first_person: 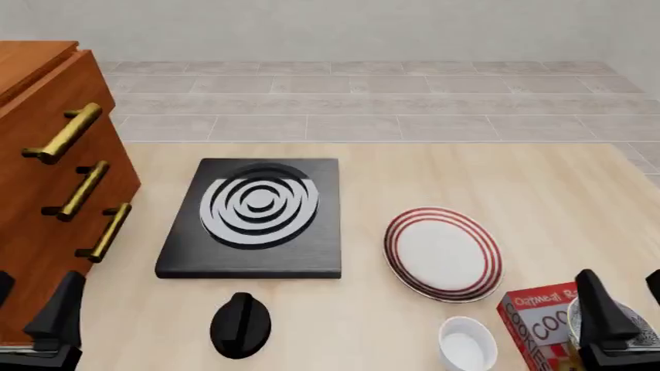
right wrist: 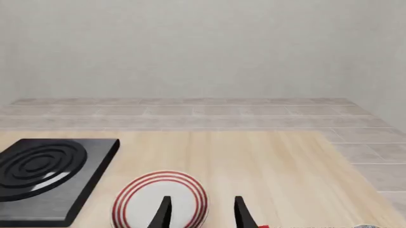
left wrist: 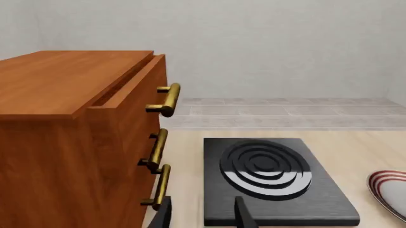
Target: Pick the akita bowl on the cookies box and place it on the plate.
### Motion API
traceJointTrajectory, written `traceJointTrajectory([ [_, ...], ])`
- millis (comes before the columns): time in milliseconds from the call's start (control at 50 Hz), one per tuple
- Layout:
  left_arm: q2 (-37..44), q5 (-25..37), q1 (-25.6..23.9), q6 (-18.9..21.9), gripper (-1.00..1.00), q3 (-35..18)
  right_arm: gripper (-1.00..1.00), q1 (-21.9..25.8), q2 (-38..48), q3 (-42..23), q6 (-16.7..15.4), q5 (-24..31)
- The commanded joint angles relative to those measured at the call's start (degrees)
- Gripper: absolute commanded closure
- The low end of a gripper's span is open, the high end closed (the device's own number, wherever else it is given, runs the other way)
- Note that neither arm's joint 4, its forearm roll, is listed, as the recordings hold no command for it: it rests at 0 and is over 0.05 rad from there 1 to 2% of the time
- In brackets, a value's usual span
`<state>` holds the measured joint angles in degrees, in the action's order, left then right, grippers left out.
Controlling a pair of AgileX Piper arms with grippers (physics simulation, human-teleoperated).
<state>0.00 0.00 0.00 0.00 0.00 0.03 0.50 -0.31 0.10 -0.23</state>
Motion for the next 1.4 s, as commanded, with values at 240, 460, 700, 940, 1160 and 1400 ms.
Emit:
traceJointTrajectory([
  [240,0.0,0.0,0.0,0.0,-1.00,0.0,-1.00,-1.1,0.8,0.3,-0.2,0.5],
  [460,0.0,0.0,0.0,0.0,-1.00,0.0,-1.00,-0.8,1.5,0.3,-1.4,-0.1],
  [700,0.0,0.0,0.0,0.0,-1.00,0.0,-1.00,-1.6,11.3,-11.0,4.1,1.8],
  [940,0.0,0.0,0.0,0.0,-1.00,0.0,-1.00,-6.1,20.6,-36.2,1.1,19.9],
  [1160,0.0,0.0,0.0,0.0,-1.00,0.0,-1.00,-17.5,31.1,-46.5,2.1,31.9],
  [1400,0.0,0.0,0.0,0.0,-1.00,0.0,-1.00,-19.4,38.5,-47.2,5.1,36.4],
])
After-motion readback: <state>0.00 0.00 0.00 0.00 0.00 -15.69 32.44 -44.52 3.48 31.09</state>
